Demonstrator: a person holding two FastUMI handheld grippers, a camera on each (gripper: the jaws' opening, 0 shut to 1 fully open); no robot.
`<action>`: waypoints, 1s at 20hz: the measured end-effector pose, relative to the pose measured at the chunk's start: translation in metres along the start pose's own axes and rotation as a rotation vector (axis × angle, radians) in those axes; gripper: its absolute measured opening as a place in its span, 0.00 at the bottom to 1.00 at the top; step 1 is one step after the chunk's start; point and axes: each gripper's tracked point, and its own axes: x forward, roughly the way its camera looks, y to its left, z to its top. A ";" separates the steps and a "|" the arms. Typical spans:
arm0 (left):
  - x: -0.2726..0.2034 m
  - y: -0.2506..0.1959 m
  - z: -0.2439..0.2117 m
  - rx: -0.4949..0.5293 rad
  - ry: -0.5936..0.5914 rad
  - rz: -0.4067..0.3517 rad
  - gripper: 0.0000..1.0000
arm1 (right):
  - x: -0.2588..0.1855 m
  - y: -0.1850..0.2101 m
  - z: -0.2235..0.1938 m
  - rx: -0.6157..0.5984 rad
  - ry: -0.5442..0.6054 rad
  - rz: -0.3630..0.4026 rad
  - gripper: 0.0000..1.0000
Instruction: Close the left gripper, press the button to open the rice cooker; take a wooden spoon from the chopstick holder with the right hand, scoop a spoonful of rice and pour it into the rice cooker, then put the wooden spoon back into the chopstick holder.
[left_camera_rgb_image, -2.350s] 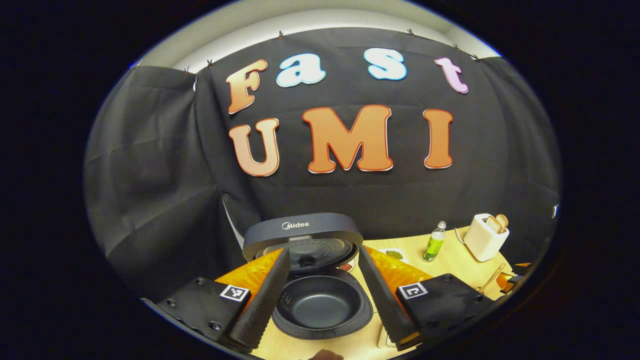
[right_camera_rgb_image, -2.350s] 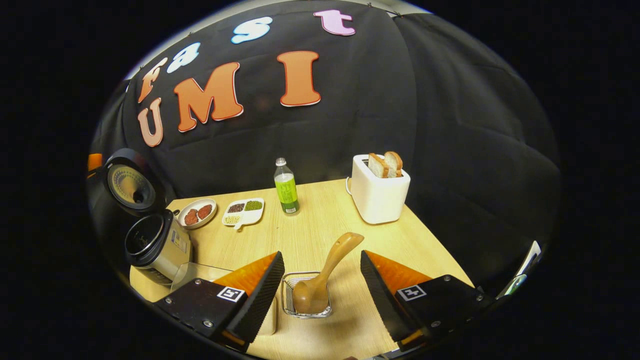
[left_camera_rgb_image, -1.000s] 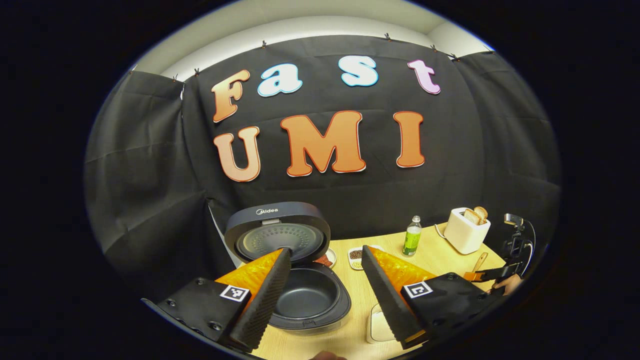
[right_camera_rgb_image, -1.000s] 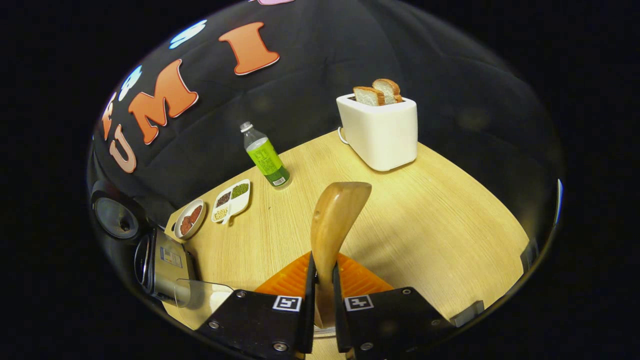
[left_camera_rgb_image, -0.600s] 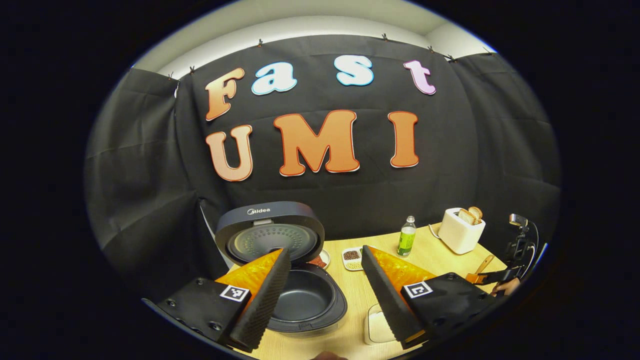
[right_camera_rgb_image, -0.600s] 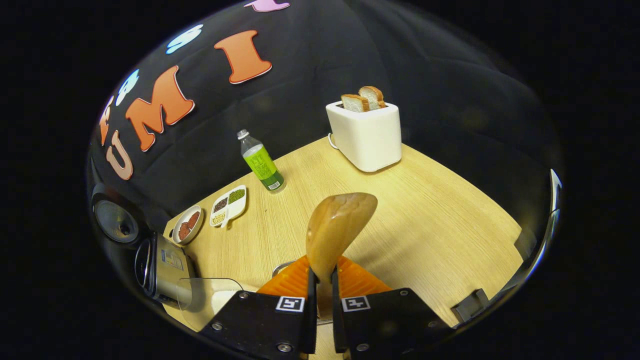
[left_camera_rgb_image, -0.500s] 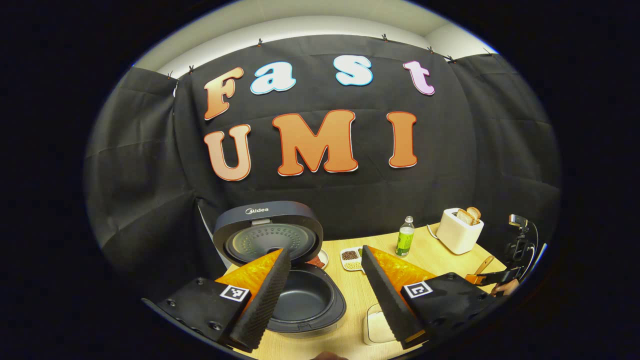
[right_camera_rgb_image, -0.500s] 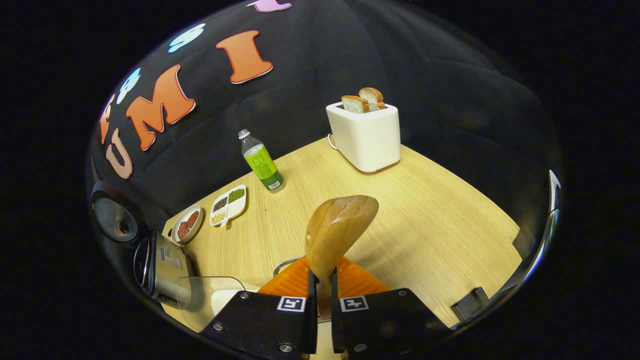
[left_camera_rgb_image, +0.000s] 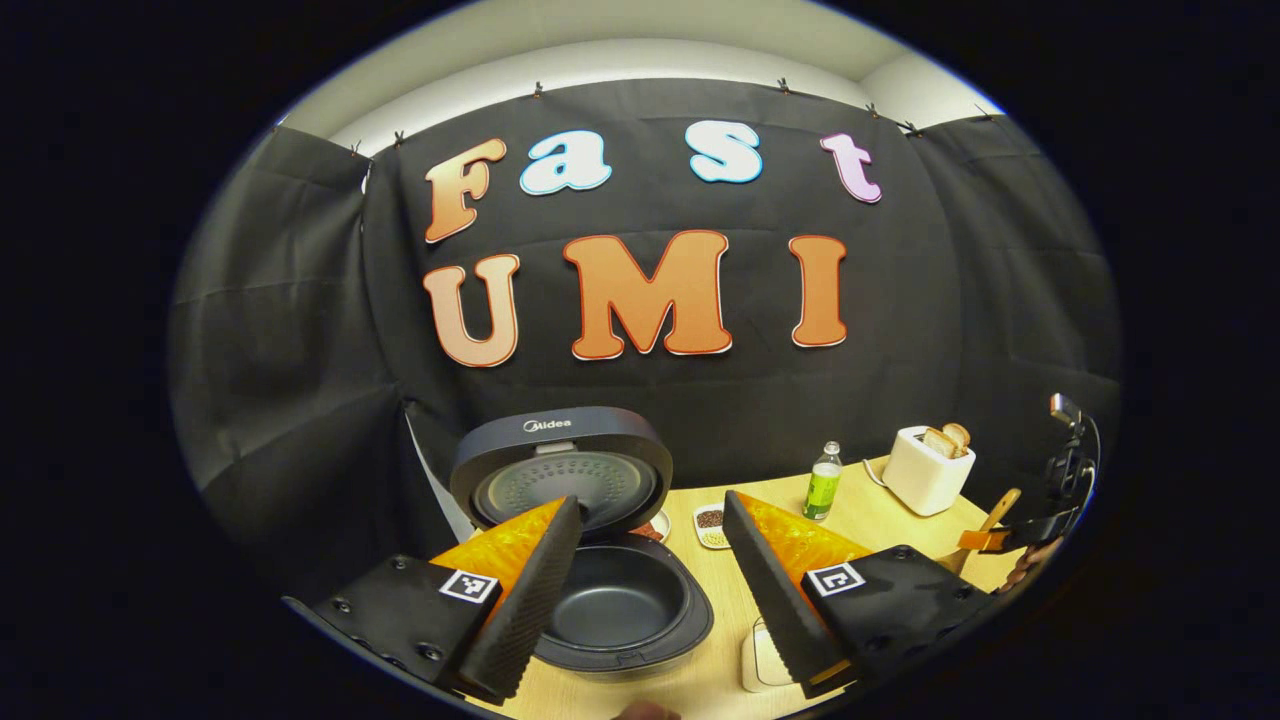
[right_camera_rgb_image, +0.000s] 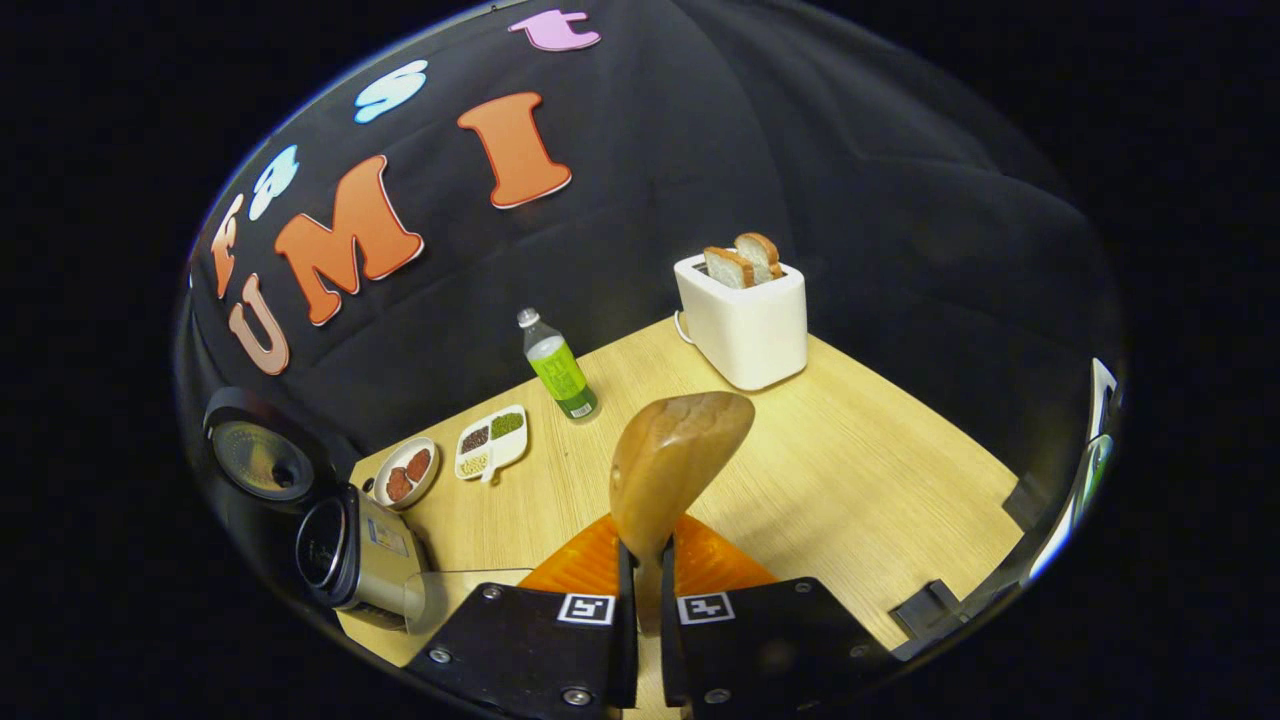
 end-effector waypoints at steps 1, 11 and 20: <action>0.000 0.001 -0.002 -0.003 0.000 -0.001 0.96 | -0.006 0.005 0.004 -0.006 -0.010 0.008 0.09; -0.005 0.029 0.010 -0.018 -0.075 0.026 0.96 | -0.049 0.073 0.001 -0.023 -0.015 0.147 0.09; -0.022 0.054 0.014 0.036 -0.117 0.092 0.97 | -0.037 0.108 -0.043 -0.256 -0.020 0.133 0.09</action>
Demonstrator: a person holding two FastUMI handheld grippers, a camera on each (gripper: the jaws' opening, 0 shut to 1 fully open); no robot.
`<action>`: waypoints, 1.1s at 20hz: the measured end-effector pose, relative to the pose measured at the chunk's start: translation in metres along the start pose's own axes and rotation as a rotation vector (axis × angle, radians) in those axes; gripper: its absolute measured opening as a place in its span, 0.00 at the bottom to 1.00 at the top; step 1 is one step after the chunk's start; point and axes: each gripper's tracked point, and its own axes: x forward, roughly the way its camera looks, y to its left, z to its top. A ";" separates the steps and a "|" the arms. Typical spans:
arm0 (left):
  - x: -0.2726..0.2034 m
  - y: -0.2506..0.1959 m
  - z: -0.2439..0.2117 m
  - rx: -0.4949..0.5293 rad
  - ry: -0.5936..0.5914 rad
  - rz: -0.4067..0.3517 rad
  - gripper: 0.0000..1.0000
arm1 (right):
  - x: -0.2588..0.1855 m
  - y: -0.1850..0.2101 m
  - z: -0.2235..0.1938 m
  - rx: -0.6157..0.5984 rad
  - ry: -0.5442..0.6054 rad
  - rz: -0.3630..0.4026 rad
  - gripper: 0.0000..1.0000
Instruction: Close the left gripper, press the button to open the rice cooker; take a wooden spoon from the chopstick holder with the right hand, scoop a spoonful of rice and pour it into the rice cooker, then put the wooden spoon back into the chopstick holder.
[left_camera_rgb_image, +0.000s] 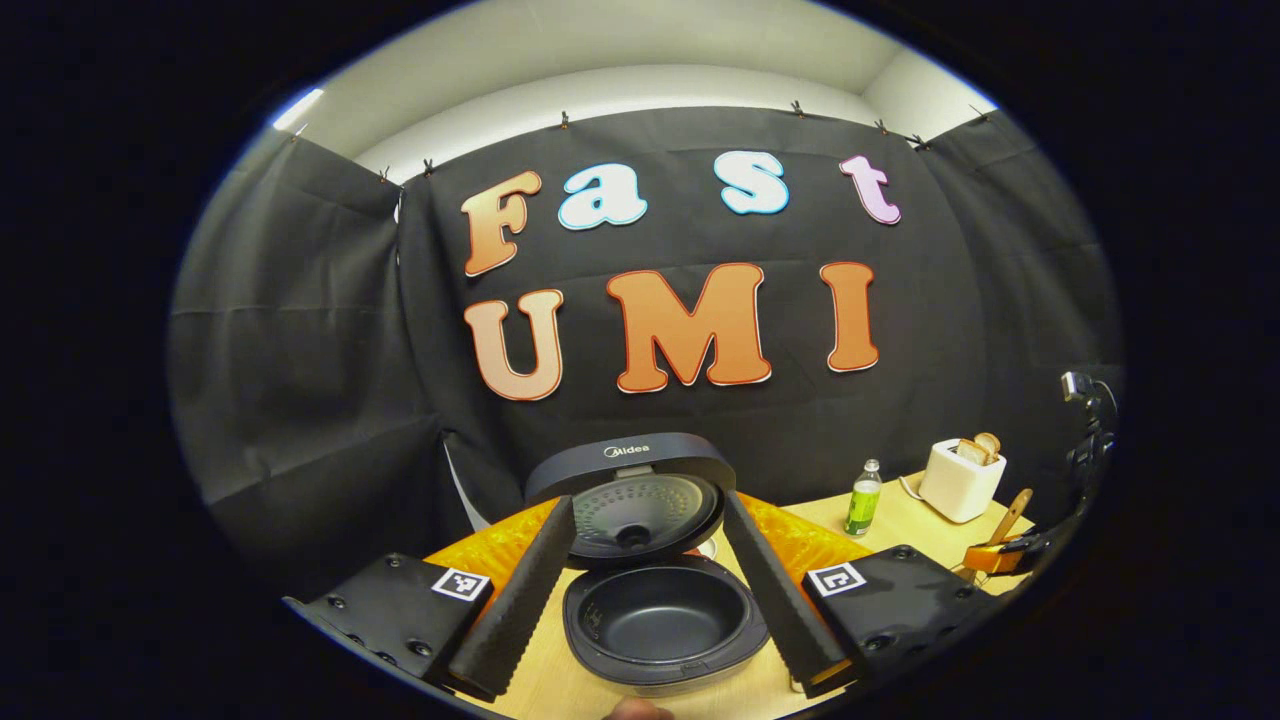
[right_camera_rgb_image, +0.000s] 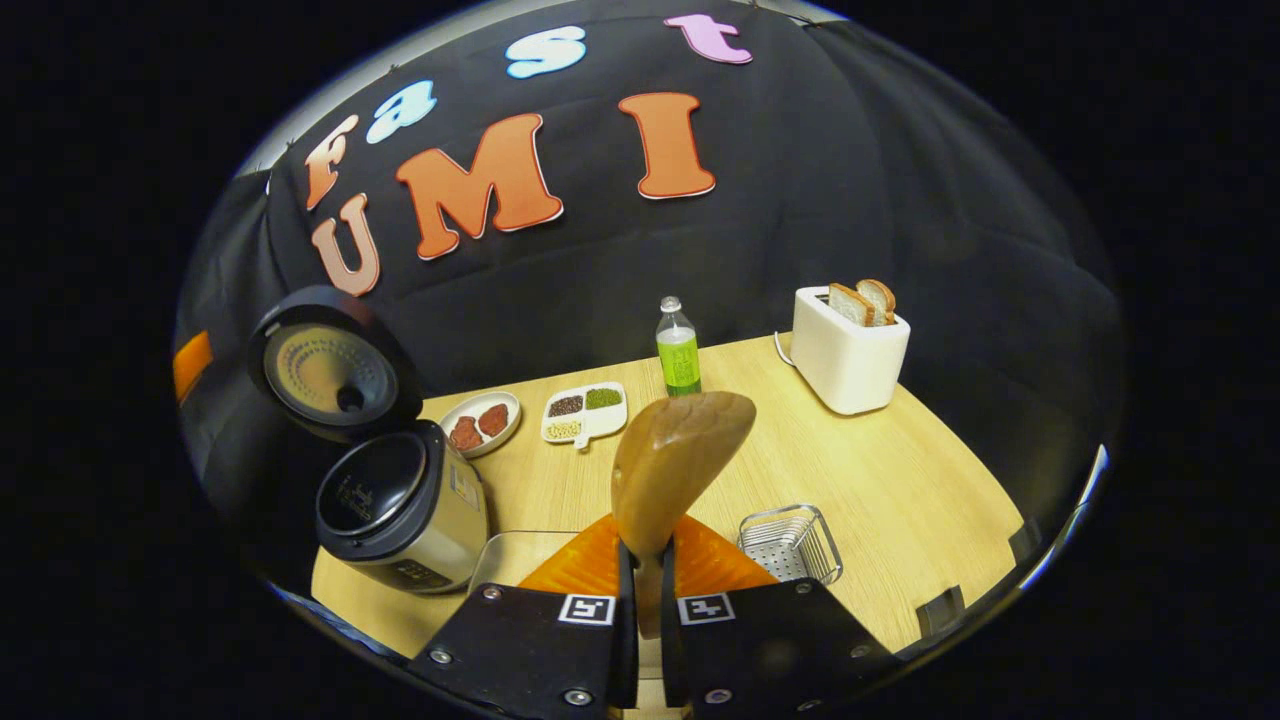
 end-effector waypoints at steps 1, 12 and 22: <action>-0.001 0.003 -0.001 0.004 0.002 0.005 0.98 | 0.005 0.001 -0.003 -0.018 0.001 -0.010 0.08; -0.004 0.025 -0.015 0.016 0.037 0.044 1.00 | 0.036 0.011 -0.037 -0.265 -0.046 -0.163 0.09; 0.004 0.026 -0.026 0.027 0.078 0.050 1.00 | 0.048 0.031 -0.081 -0.323 -0.040 -0.141 0.06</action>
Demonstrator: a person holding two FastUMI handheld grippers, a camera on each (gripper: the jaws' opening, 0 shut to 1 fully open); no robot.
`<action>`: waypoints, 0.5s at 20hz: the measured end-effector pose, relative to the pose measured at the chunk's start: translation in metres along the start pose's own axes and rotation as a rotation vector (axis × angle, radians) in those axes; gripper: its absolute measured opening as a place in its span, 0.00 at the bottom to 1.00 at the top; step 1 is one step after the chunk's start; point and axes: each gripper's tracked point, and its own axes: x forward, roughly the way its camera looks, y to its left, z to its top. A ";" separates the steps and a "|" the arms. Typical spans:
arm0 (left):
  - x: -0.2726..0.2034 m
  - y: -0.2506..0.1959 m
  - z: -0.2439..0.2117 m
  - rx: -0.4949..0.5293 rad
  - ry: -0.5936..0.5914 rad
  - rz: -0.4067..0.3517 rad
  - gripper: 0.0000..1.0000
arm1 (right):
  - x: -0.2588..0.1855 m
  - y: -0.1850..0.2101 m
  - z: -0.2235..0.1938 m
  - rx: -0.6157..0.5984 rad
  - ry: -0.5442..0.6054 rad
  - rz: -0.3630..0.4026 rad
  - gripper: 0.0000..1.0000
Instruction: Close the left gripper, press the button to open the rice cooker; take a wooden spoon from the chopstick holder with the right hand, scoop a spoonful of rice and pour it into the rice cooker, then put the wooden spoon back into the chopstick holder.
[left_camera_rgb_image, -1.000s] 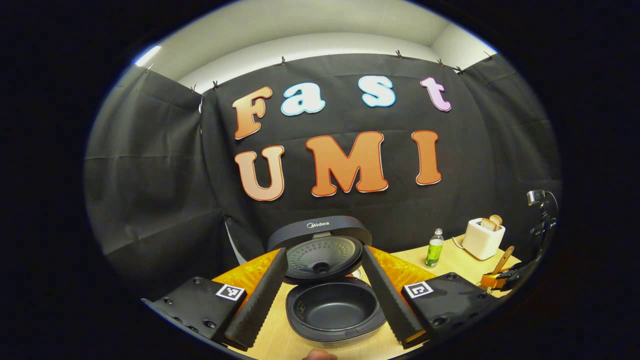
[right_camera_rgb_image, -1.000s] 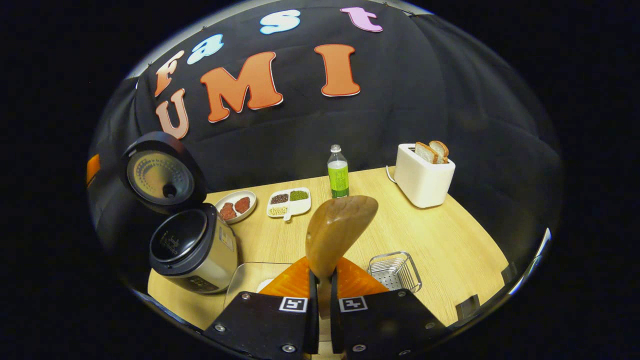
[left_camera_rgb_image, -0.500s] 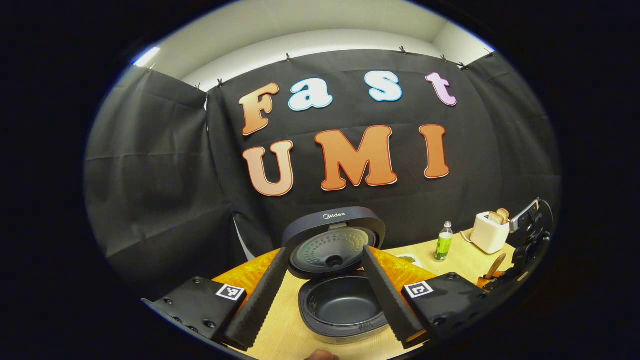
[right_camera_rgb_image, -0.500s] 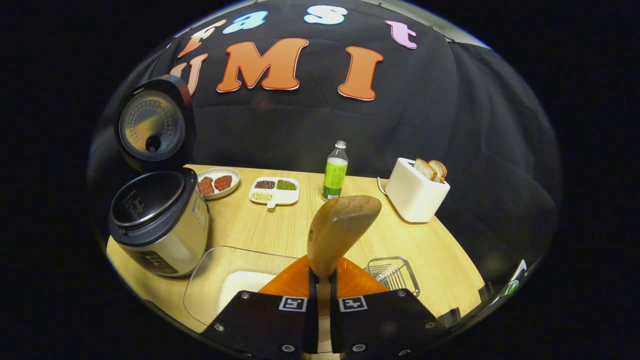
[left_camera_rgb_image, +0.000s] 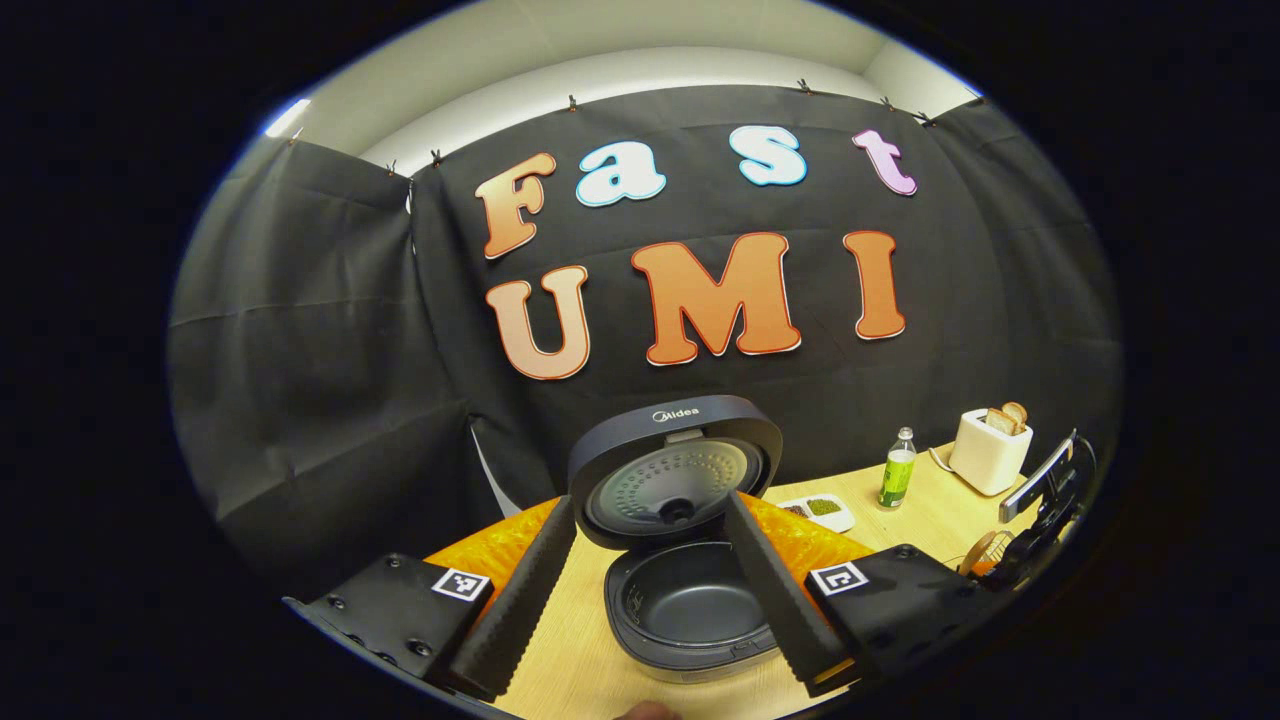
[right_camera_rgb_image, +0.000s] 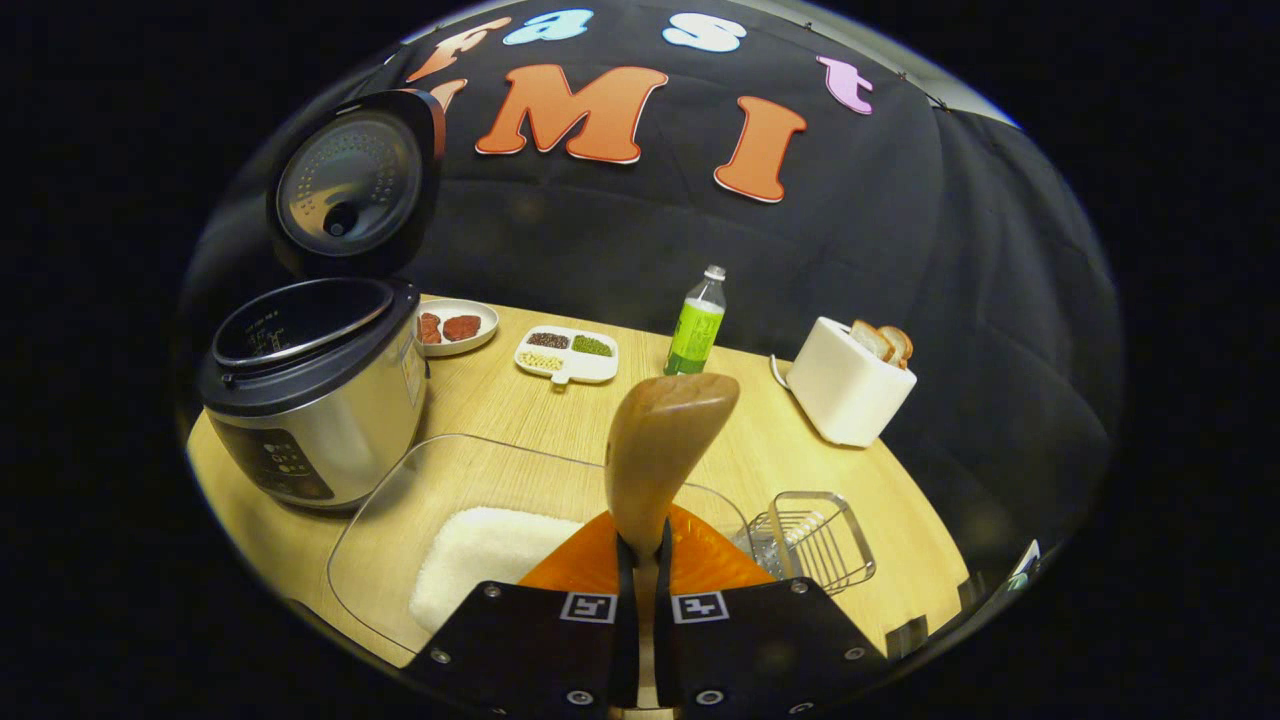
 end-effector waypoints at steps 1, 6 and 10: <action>0.000 0.000 0.000 0.006 0.001 0.001 1.00 | 0.002 0.001 0.001 0.015 -0.002 0.003 0.06; 0.003 0.006 -0.006 0.013 0.016 0.012 1.00 | 0.005 0.008 -0.005 0.113 0.029 0.024 0.05; 0.005 0.011 -0.010 -0.001 0.026 0.015 0.94 | 0.005 0.012 -0.007 0.203 0.065 0.043 0.05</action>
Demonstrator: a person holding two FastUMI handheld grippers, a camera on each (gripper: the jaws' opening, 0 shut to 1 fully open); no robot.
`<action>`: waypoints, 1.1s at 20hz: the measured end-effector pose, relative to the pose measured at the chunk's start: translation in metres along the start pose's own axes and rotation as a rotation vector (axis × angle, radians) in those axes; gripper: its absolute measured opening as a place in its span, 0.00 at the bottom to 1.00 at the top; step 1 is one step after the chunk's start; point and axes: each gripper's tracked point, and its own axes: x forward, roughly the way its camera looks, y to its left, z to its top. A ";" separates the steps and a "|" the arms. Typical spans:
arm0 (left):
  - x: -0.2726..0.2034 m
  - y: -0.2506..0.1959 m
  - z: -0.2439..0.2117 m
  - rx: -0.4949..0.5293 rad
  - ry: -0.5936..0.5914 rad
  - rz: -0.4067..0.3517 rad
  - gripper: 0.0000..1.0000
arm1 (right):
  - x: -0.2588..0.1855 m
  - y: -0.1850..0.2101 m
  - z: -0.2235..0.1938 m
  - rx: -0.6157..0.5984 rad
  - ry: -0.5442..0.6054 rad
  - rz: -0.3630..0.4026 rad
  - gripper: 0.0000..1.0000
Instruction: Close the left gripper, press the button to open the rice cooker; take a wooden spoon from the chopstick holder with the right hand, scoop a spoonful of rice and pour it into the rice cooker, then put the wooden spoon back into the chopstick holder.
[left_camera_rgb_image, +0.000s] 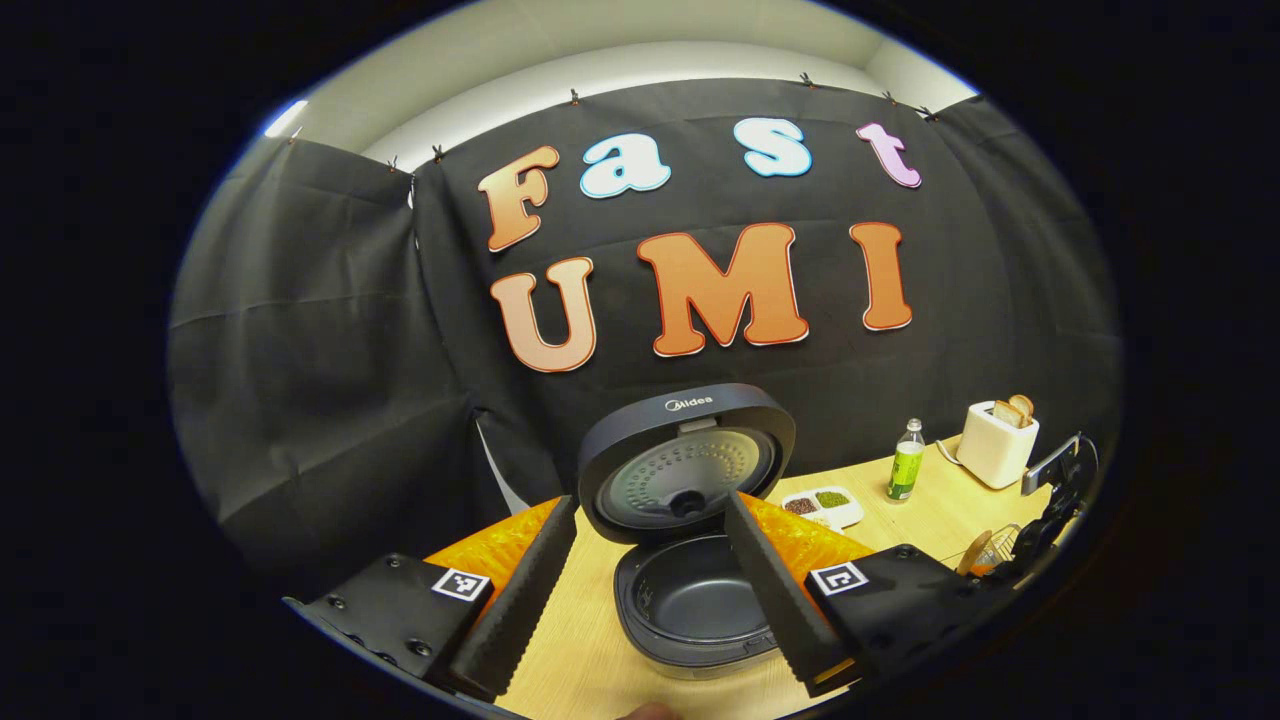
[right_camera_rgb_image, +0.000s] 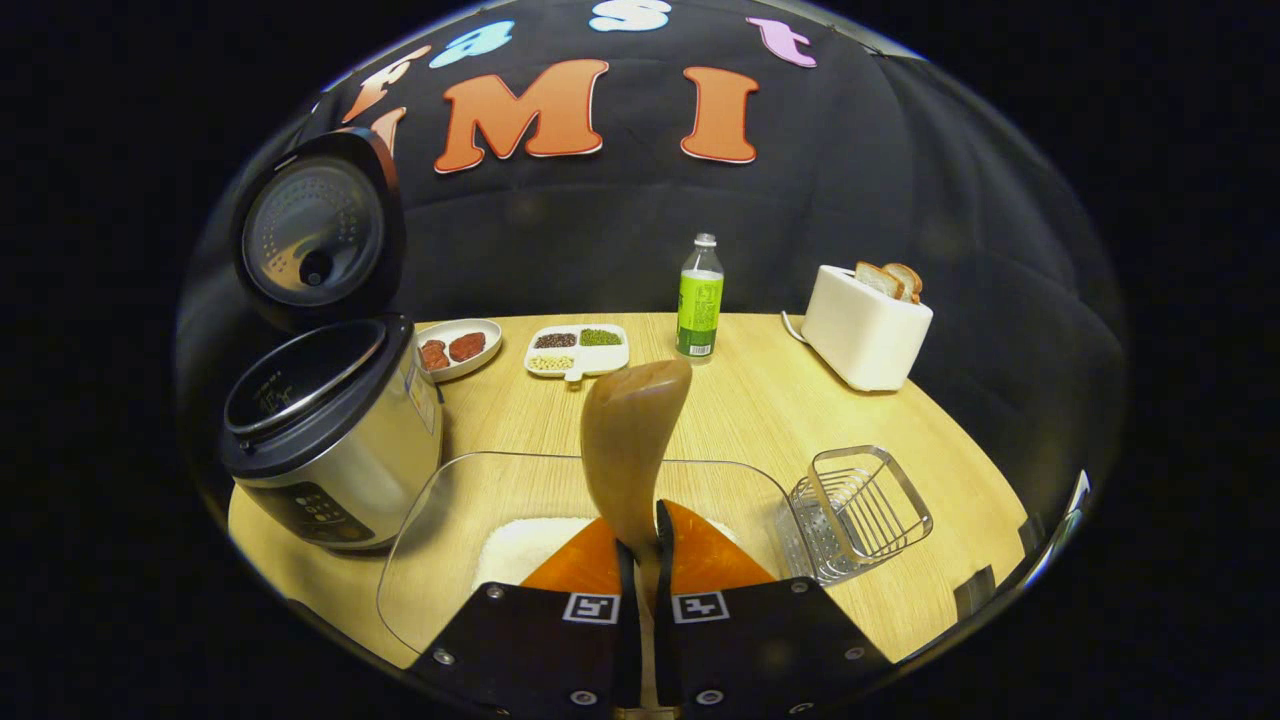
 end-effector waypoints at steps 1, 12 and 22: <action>0.001 0.000 0.000 -0.001 0.002 -0.004 0.94 | -0.001 0.000 0.000 0.016 0.004 -0.003 0.05; 0.013 0.008 -0.009 0.047 0.015 -0.091 0.94 | -0.010 0.015 -0.004 0.386 0.040 0.024 0.05; 0.011 0.018 -0.019 0.073 0.032 -0.142 0.94 | -0.007 0.030 -0.009 0.640 0.114 0.166 0.05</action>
